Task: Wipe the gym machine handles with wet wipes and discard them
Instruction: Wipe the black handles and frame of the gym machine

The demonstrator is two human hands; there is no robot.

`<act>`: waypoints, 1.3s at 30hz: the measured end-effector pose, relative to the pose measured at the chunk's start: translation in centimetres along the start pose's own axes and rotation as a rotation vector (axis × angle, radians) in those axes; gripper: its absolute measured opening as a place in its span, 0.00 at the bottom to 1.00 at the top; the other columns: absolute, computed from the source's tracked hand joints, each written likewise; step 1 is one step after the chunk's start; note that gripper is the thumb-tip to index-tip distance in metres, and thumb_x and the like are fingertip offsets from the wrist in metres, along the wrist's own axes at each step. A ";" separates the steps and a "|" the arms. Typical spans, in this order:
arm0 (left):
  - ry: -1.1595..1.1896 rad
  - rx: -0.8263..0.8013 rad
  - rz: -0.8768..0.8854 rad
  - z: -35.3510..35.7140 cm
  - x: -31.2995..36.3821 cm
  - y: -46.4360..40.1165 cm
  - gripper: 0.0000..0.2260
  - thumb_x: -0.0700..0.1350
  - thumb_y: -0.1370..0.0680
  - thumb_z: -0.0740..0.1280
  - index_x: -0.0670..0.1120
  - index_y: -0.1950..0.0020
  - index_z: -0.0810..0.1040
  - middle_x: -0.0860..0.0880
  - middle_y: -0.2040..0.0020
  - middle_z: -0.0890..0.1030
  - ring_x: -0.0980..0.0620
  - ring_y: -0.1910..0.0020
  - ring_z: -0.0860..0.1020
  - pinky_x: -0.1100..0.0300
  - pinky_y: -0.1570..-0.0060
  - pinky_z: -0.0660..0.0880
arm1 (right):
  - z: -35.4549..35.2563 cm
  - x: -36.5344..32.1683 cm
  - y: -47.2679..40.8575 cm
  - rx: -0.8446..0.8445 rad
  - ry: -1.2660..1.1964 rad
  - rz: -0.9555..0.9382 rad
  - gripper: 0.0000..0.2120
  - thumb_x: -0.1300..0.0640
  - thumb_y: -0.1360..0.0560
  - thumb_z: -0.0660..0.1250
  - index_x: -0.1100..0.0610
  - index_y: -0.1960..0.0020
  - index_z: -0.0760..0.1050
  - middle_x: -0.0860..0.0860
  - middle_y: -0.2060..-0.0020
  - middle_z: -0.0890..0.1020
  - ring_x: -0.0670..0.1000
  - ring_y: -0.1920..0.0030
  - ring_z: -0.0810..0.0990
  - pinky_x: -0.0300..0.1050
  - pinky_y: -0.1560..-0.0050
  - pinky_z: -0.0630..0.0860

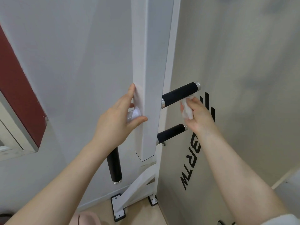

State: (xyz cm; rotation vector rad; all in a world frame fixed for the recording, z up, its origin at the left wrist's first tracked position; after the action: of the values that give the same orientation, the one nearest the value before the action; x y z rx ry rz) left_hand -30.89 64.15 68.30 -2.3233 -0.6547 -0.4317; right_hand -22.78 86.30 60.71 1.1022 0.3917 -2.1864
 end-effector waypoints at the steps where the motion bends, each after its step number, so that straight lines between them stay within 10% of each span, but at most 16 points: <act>1: 0.000 0.001 0.001 0.0 0.0 0.0 0.38 0.52 0.27 0.68 0.54 0.24 0.48 0.57 0.32 0.70 0.55 0.38 0.72 0.58 0.50 0.71 | -0.3 0.6 0.2 0.004 0.094 0.034 0.06 0.63 0.22 0.61 0.55 0.50 0.75 0.52 0.57 0.78 0.47 0.55 0.77 0.38 0.50 0.72; 10: 0.005 0.011 0.002 -0.1 0.0 0.1 0.39 0.53 0.28 0.69 0.55 0.24 0.49 0.55 0.33 0.71 0.52 0.38 0.74 0.52 0.46 0.74 | -3.5 4.2 1.2 0.151 0.149 0.157 0.08 0.63 0.22 0.62 0.57 0.44 0.73 0.53 0.55 0.77 0.43 0.70 0.71 0.32 0.75 0.68; 15: 0.026 0.015 -0.006 -0.1 0.0 0.2 0.39 0.52 0.28 0.69 0.55 0.24 0.49 0.55 0.33 0.72 0.53 0.38 0.73 0.54 0.47 0.72 | -0.8 2.1 2.4 0.004 -0.176 0.056 0.13 0.71 0.22 0.54 0.61 0.56 0.75 0.59 0.53 0.80 0.57 0.43 0.78 0.48 0.37 0.73; 24: 0.017 0.006 -0.006 -0.1 0.1 0.2 0.39 0.52 0.27 0.69 0.55 0.24 0.49 0.55 0.32 0.71 0.52 0.37 0.73 0.52 0.45 0.73 | -0.5 -0.6 0.7 0.096 0.058 -0.096 0.15 0.69 0.24 0.62 0.62 0.39 0.73 0.56 0.42 0.78 0.50 0.41 0.78 0.40 0.39 0.74; 28: 0.022 0.009 -0.014 0.0 0.1 0.2 0.39 0.52 0.28 0.69 0.55 0.24 0.49 0.55 0.32 0.71 0.51 0.38 0.74 0.51 0.45 0.73 | -0.1 0.0 0.8 0.179 -0.062 -0.025 0.09 0.69 0.25 0.63 0.58 0.50 0.77 0.54 0.51 0.81 0.51 0.46 0.79 0.44 0.37 0.73; 32: 0.019 0.005 -0.018 0.0 0.0 0.2 0.39 0.53 0.28 0.69 0.56 0.24 0.49 0.55 0.33 0.72 0.51 0.38 0.74 0.51 0.45 0.74 | 3.5 2.2 1.0 -0.021 -0.161 0.091 0.11 0.71 0.27 0.64 0.58 0.50 0.79 0.54 0.48 0.83 0.52 0.41 0.79 0.48 0.37 0.73; 37: 0.033 0.000 -0.013 0.0 0.1 0.4 0.39 0.52 0.28 0.69 0.56 0.24 0.49 0.56 0.33 0.71 0.52 0.38 0.74 0.51 0.45 0.74 | 3.2 -0.8 -0.7 -0.181 -0.495 0.042 0.10 0.71 0.37 0.70 0.62 0.57 0.81 0.56 0.62 0.76 0.49 0.62 0.76 0.39 0.50 0.75; 39: 0.040 0.005 -0.015 0.0 0.1 0.3 0.39 0.52 0.28 0.69 0.56 0.24 0.49 0.56 0.33 0.72 0.53 0.38 0.74 0.51 0.45 0.74 | 3.2 0.6 -0.5 -0.205 -0.570 0.106 0.13 0.70 0.38 0.70 0.64 0.54 0.81 0.56 0.57 0.78 0.50 0.55 0.76 0.42 0.39 0.72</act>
State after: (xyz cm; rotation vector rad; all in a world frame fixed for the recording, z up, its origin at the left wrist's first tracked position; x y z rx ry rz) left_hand -30.63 63.94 68.19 -2.3002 -0.6534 -0.4818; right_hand -25.32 84.73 62.16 0.3526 0.2825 -2.1900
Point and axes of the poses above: each hand's wrist, its own y-axis away from the middle knuckle, its own z-axis out of the palm, x = y × z, the point moved 10 cm from there along -y, towards the middle knuckle
